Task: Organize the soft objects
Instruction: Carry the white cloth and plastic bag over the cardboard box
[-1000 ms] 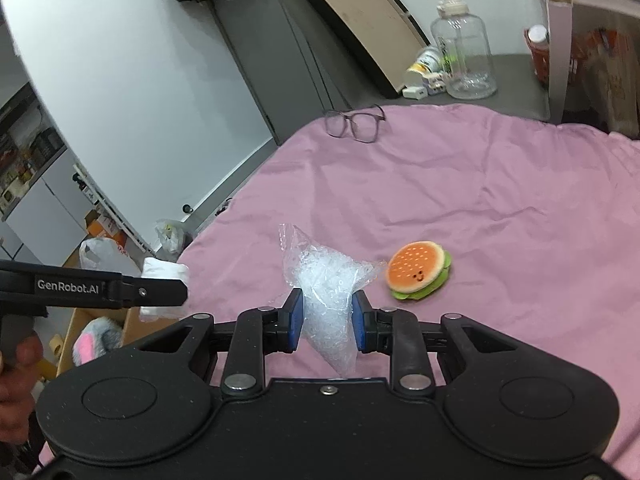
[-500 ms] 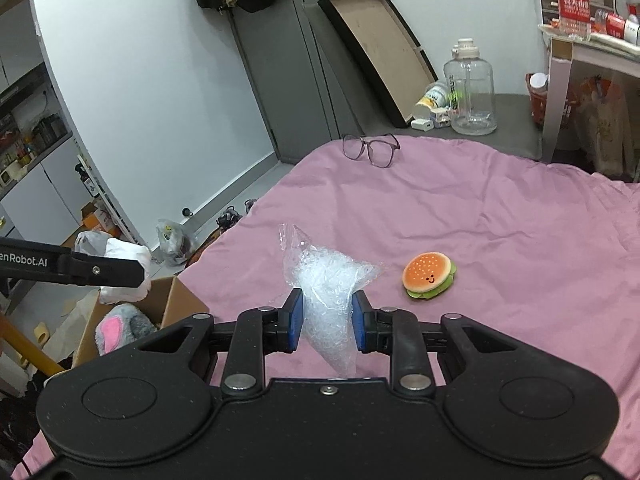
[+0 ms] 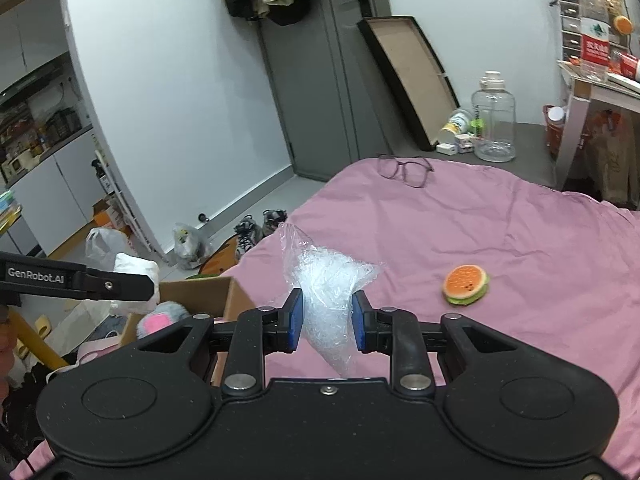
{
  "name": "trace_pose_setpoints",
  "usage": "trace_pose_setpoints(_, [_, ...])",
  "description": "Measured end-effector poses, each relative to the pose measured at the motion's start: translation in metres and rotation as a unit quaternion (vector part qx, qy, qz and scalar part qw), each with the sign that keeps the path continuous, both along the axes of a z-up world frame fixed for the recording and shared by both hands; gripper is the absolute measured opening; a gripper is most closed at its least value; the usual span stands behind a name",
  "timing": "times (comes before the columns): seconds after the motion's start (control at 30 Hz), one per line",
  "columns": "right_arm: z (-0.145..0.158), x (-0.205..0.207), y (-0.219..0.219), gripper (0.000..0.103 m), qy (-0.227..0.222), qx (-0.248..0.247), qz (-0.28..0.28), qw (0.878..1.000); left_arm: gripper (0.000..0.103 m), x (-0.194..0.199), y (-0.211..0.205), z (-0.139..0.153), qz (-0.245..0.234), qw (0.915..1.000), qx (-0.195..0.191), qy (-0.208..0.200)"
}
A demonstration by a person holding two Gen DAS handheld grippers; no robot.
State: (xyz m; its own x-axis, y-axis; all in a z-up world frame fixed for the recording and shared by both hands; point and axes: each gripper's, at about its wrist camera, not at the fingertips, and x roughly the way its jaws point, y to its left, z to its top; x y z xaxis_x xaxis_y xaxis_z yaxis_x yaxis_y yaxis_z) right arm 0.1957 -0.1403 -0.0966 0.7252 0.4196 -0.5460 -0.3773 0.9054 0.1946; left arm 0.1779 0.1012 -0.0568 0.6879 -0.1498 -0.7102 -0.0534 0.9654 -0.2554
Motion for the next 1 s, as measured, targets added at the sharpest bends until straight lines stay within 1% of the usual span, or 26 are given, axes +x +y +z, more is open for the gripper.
trace_pose_setpoints(0.37, [0.011,-0.025,0.045,0.025,-0.013,-0.014,0.013,1.0,0.04,-0.028,0.038,-0.008,0.015,0.9995,-0.028,-0.002])
trace_pose_setpoints(0.5, [0.017,-0.033,0.058,0.025,-0.023,-0.017,0.016,0.999,0.04,-0.037,0.054,-0.015,0.027,0.9988,-0.041,0.002])
trace_pose_setpoints(0.6, [0.018,-0.038,0.066,0.025,-0.026,-0.021,0.02,0.999,0.04,-0.041,0.06,-0.02,0.027,0.9982,-0.053,0.009])
trace_pose_setpoints(0.77, [0.018,-0.045,0.08,0.025,-0.024,-0.03,0.028,0.999,0.041,-0.045,0.064,-0.03,0.022,0.9982,-0.051,0.021])
trace_pose_setpoints(1.0, [0.01,-0.05,0.098,0.025,-0.005,-0.03,0.042,0.999,0.041,-0.049,0.08,-0.05,0.038,0.9962,-0.066,0.043])
